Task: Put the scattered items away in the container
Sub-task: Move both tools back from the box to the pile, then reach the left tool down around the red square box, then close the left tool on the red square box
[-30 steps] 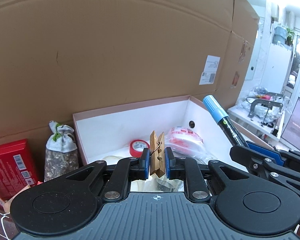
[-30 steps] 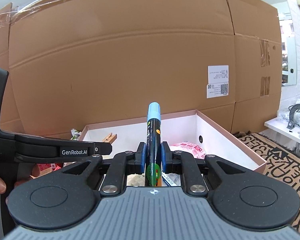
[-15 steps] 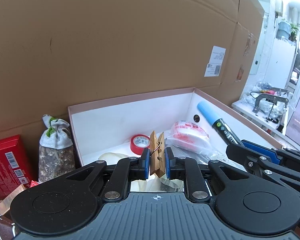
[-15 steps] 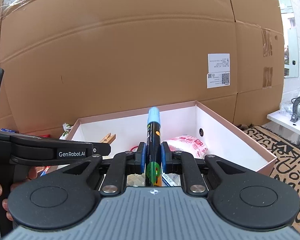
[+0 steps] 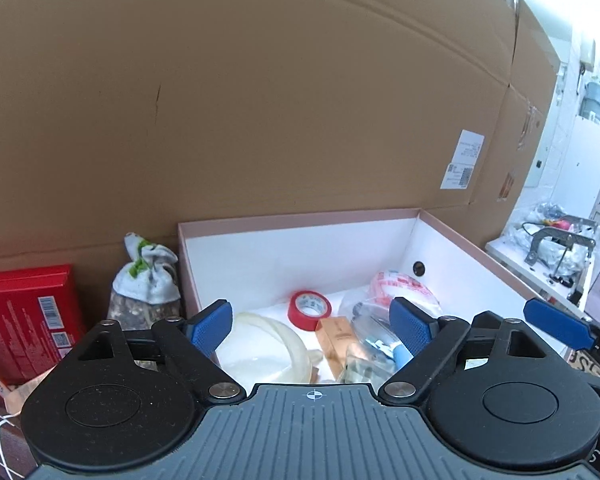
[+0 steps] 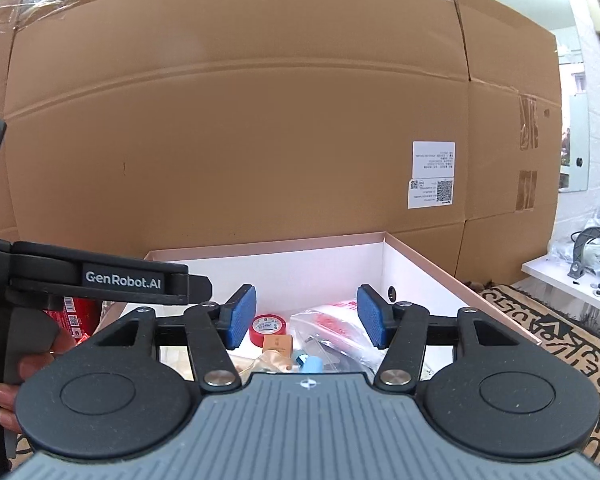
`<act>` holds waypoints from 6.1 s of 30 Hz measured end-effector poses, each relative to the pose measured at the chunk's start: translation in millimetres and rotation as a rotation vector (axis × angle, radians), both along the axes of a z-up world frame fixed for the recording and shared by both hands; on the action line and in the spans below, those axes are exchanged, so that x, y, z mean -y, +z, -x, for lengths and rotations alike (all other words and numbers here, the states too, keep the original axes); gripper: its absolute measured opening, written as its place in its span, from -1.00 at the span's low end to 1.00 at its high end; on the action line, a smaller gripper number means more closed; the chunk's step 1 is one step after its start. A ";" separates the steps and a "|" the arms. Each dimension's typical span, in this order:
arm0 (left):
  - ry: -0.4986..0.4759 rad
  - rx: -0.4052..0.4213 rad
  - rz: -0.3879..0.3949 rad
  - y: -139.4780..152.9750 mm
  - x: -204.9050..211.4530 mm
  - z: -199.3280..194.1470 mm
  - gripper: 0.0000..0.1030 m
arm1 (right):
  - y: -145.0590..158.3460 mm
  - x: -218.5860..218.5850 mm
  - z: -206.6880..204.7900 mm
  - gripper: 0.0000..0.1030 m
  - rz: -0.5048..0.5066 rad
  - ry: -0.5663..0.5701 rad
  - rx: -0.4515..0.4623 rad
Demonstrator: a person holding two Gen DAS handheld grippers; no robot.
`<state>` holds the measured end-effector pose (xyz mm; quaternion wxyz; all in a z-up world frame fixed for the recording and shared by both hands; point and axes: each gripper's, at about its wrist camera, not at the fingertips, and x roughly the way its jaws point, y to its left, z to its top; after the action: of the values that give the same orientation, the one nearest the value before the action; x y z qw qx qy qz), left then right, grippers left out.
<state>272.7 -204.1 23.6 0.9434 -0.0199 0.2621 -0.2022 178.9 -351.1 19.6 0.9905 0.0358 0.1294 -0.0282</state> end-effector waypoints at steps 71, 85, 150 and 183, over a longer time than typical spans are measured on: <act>0.157 0.039 0.109 4.4 -155.2 122.7 1.00 | 15.7 -142.1 86.3 0.99 0.242 0.210 0.033; 0.398 -0.107 -0.008 -66.4 -270.1 167.6 1.00 | -57.0 -223.5 68.9 0.99 0.203 0.441 -0.192; -0.042 -0.213 0.008 -76.1 -214.5 166.3 0.53 | -76.4 -227.4 96.3 0.00 0.237 0.652 -0.312; -0.067 -0.301 0.061 -78.6 -218.3 135.2 0.63 | -96.4 -229.2 79.9 0.41 0.183 0.613 -0.318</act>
<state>137.5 14.2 -55.0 0.8851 -0.0697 0.3950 -0.2360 99.0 -121.9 -76.8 0.9196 -0.0984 0.2834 0.2535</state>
